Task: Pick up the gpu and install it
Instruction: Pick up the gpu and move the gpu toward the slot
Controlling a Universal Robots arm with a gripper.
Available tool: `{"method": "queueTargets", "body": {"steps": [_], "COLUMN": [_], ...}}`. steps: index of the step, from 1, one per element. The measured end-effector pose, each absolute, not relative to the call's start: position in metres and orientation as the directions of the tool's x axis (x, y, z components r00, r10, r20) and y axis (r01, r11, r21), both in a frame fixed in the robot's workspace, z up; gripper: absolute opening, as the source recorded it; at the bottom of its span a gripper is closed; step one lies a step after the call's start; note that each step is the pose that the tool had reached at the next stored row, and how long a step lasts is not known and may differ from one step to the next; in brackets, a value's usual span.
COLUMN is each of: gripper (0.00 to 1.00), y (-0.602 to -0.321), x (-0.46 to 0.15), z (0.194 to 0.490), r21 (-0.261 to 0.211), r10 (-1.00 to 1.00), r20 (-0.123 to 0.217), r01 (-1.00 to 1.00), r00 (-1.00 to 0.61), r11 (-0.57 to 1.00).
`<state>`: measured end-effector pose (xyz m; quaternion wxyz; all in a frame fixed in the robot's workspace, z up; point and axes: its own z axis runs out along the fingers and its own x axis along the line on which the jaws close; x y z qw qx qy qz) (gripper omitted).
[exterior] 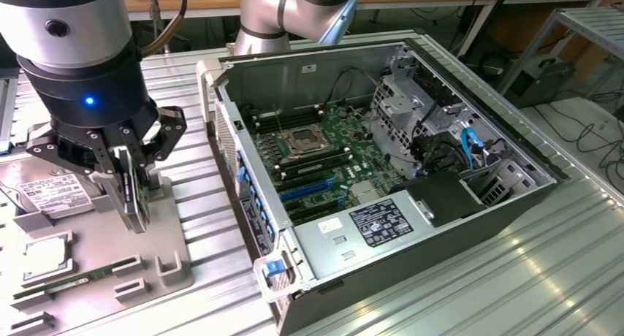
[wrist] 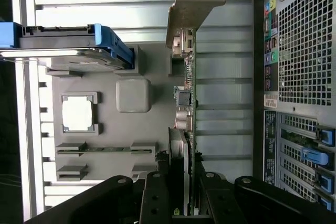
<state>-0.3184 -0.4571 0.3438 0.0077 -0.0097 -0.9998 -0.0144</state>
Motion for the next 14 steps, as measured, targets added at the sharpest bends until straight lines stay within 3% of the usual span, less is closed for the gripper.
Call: {"method": "queueTargets", "body": {"steps": [14], "gripper": [0.27], "y": [-0.4572], "x": [-0.3183], "z": [0.3528], "r21": [0.036], "r10": [0.019], "r20": [0.020], "r01": [0.020], "r00": [-1.000], "r11": [0.999]}}
